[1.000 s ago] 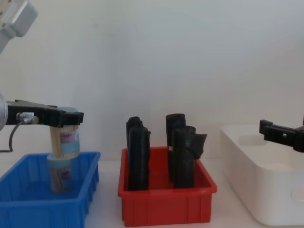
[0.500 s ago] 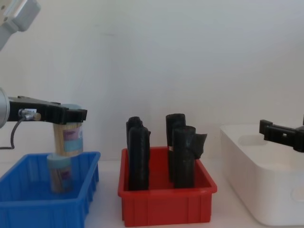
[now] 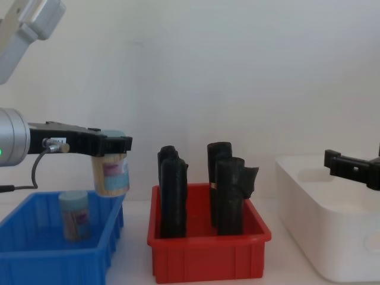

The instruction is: Pick the cotton swabs from the blue box and place them into the white box.

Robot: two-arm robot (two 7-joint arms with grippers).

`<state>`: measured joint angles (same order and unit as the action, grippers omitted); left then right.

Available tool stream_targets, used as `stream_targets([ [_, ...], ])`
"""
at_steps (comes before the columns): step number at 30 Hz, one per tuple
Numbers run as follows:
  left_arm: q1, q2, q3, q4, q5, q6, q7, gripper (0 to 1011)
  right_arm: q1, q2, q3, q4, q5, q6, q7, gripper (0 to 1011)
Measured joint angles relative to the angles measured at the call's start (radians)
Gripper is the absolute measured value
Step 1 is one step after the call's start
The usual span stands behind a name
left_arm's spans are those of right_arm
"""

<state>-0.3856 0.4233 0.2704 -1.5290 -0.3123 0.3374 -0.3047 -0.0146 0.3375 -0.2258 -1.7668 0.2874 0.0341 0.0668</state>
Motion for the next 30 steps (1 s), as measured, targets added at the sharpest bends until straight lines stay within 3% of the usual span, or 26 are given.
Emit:
stream_targets([
  [30,-0.046,-0.052,0.061,0.030,0.031,-0.038,-0.210,671,0.000,0.000,0.000,0.000,0.000,0.000,0.000,1002],
])
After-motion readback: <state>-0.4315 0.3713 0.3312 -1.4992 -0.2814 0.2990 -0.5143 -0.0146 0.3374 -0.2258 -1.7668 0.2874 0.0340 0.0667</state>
